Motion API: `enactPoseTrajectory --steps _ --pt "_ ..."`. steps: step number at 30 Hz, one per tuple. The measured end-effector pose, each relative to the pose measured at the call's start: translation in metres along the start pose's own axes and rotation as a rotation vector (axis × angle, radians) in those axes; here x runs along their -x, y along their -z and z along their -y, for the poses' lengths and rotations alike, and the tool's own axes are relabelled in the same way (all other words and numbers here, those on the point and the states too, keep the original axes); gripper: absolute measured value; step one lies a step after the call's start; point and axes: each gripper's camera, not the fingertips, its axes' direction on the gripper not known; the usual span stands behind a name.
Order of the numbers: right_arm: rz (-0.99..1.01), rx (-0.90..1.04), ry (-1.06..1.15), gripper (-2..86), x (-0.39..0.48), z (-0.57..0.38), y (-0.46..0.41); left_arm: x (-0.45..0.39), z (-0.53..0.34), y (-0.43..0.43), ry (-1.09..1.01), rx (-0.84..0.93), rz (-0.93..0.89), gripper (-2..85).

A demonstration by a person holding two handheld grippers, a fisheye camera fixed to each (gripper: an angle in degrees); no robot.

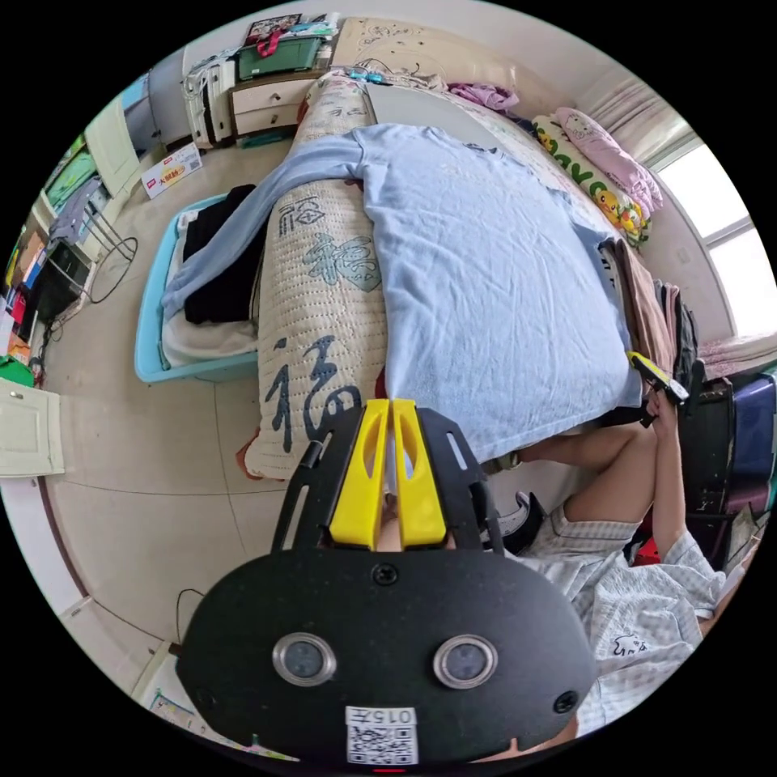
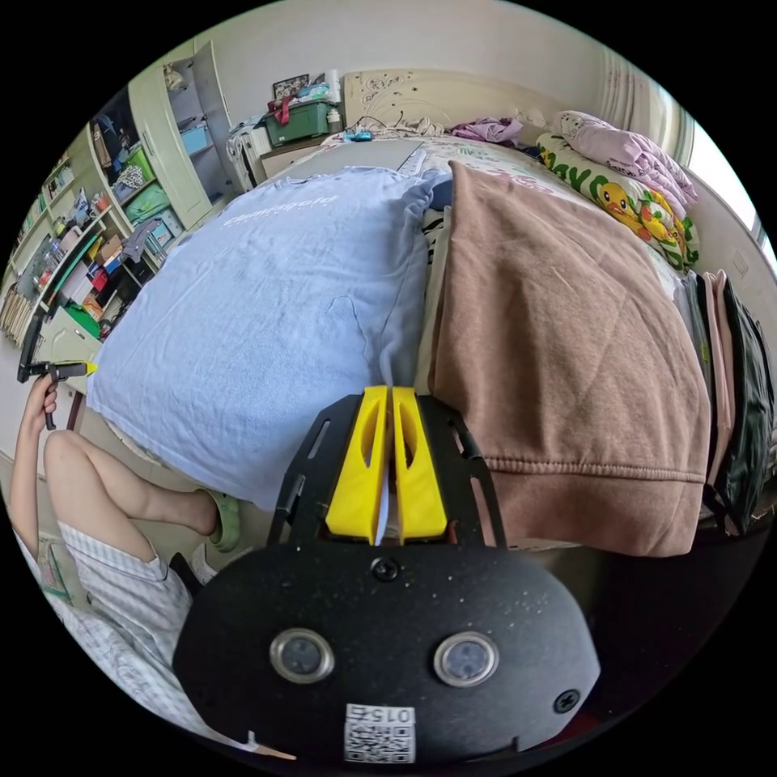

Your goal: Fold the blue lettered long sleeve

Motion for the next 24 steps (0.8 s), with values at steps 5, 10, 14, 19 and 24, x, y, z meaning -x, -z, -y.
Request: enactPoseTrajectory --steps 5,10,14,19,24 --pt "0.047 -0.013 -0.024 0.2 -0.006 0.007 0.003 -0.039 0.029 -0.008 -0.060 0.116 0.143 -0.6" --pt "0.103 -0.010 -0.044 0.2 -0.012 0.018 0.003 -0.058 0.059 -0.020 -0.062 0.246 0.188 -0.5" --pt "0.118 -0.031 -0.068 0.2 -0.010 0.021 0.006 -0.058 0.068 -0.026 -0.015 0.271 0.171 -0.5" --pt "0.147 -0.082 -0.110 0.2 -0.007 0.015 0.014 -0.046 0.066 -0.025 0.035 0.247 0.089 -0.5" --pt "0.220 -0.119 -0.217 0.2 -0.010 0.007 0.017 -0.044 0.060 -0.024 0.022 0.213 0.067 -0.5"
